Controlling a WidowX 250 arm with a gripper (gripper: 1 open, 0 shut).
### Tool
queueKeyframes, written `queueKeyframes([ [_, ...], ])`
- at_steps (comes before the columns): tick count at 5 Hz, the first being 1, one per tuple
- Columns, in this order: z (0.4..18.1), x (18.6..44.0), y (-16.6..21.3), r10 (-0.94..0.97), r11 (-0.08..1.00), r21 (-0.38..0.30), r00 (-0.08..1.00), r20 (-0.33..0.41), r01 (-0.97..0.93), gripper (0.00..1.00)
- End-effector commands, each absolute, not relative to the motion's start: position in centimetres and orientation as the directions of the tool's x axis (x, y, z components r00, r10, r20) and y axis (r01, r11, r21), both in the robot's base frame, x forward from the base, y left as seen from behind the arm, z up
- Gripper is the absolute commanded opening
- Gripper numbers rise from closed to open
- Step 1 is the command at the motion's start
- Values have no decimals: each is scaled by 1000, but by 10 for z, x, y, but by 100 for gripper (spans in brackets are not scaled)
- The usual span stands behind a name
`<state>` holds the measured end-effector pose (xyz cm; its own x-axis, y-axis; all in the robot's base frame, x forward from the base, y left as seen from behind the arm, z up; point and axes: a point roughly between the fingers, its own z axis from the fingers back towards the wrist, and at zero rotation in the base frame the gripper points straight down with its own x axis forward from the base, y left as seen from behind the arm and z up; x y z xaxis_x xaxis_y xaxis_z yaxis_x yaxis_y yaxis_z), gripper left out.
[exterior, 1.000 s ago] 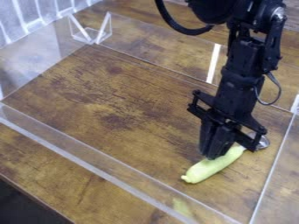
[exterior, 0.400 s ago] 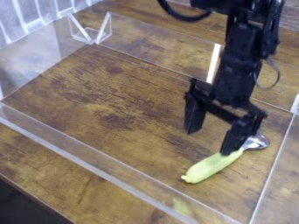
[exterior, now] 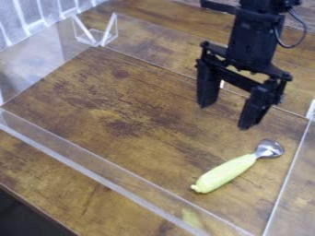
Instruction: Move the green spoon to the right
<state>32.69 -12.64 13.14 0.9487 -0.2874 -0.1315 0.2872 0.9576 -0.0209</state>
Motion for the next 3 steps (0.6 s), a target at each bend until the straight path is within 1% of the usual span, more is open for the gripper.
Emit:
queueKeyframes([
  [1,174,328,-116,-271,962,-24,963,-1,271,100],
  [3,169,313,-123,-275,961,-34,961,-13,275,100],
])
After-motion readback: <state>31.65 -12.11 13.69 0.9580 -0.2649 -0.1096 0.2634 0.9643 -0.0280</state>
